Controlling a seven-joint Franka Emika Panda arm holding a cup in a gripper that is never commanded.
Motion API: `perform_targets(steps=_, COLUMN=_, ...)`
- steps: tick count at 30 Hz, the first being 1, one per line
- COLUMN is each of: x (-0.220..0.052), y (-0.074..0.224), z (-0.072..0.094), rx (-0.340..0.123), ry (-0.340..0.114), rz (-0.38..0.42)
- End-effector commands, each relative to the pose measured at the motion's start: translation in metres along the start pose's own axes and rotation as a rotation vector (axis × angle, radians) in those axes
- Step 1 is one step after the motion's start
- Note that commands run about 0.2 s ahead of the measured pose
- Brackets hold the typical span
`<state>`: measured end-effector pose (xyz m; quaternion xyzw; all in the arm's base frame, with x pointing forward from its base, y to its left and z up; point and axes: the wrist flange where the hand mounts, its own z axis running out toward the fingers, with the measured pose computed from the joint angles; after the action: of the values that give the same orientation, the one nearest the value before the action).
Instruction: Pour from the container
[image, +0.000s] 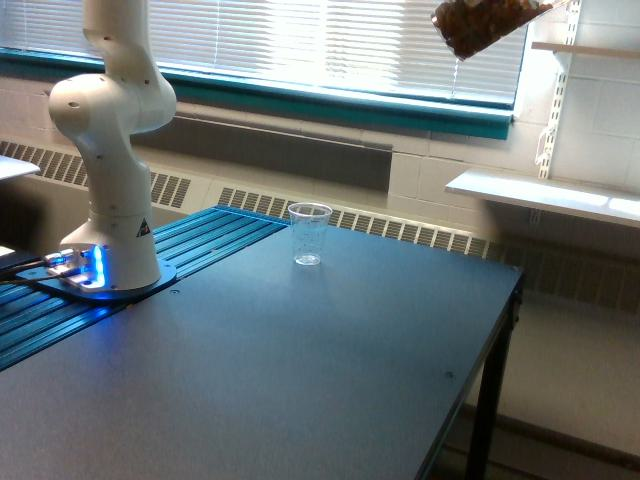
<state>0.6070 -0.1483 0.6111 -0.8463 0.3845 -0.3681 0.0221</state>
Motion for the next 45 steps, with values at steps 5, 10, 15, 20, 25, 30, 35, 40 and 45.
perform_targets(steps=5, x=0.02, y=0.009, z=-0.062, rx=0.066, ry=0.074, rz=0.017)
perform_targets(steps=10, x=0.02, y=0.008, z=-0.067, rx=0.081, ry=0.083, rz=-0.001)
perform_targets(steps=15, x=0.019, y=0.001, z=-0.066, rx=0.105, ry=0.082, rz=-0.039)
perform_targets(steps=20, x=0.018, y=-0.006, z=-0.066, rx=0.126, ry=0.09, rz=-0.086)
perform_targets(steps=25, x=0.018, y=-0.014, z=-0.069, rx=0.164, ry=0.102, rz=-0.128)
perform_targets(steps=30, x=0.012, y=-0.019, z=-0.07, rx=0.215, ry=0.101, rz=-0.16)
perform_targets(steps=35, x=0.006, y=-0.021, z=-0.079, rx=0.244, ry=0.123, rz=-0.206)
perform_targets(steps=40, x=-0.004, y=-0.017, z=-0.082, rx=0.267, ry=0.119, rz=-0.225)
perform_targets(steps=45, x=-0.016, y=-0.009, z=-0.088, rx=0.281, ry=0.117, rz=-0.261)
